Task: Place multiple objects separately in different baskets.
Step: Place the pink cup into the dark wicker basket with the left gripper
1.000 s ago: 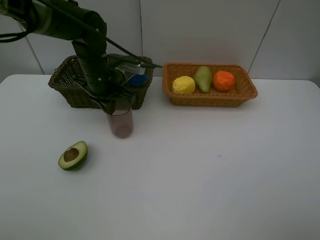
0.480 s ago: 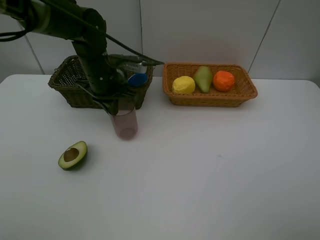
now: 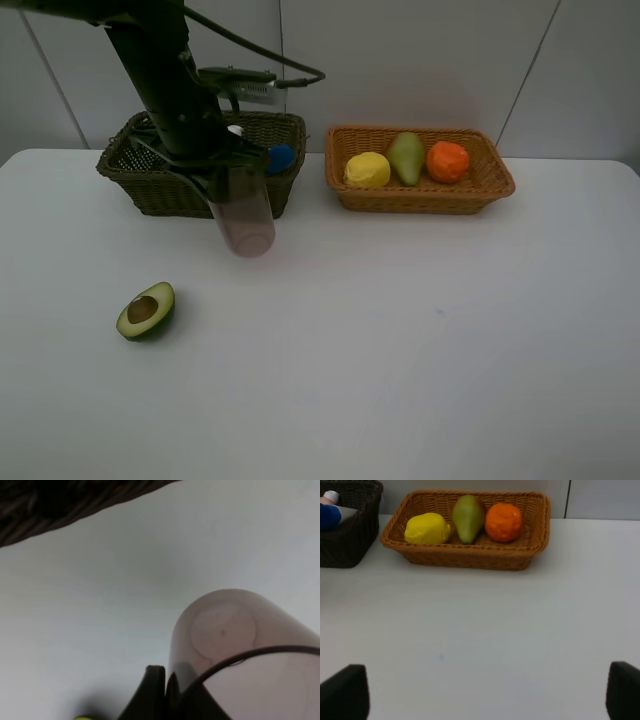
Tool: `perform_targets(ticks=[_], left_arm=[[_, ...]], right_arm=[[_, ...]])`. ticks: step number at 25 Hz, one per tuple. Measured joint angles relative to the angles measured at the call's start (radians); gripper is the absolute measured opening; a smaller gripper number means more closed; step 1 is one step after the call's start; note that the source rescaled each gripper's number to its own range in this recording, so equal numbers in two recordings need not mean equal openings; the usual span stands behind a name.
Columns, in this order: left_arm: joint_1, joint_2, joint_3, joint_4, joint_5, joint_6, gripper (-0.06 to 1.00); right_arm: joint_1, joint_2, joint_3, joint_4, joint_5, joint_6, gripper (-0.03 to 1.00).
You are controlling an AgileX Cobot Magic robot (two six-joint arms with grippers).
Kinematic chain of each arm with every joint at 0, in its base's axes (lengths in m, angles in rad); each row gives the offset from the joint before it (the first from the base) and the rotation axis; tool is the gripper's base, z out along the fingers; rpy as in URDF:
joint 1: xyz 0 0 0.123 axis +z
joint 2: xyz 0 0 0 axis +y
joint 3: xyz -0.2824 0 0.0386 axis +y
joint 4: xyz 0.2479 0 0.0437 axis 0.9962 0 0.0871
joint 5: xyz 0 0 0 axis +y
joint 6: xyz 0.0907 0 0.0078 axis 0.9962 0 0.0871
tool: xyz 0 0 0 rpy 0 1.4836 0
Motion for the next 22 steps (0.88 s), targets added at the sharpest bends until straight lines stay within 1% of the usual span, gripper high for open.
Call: perform_targets(ticks=[6,11,22], left_arm=[[0.0,-0.087,0.0,0.001,0.017,0.0,0.0],[0.008,-0.143,-0.003,0.017,0.021,0.0,0.0],[0.097,-0.156,-0.13,0.021,0.112,0.0,0.0]], right_arm=[[0.0,0.0,0.0,0.0,0.0,0.0,1.0],[0.0,0.0,0.0,0.0,0.0,0.0,1.0],[0.0,0.0,0.0,0.0,0.0,0.0,1.0]])
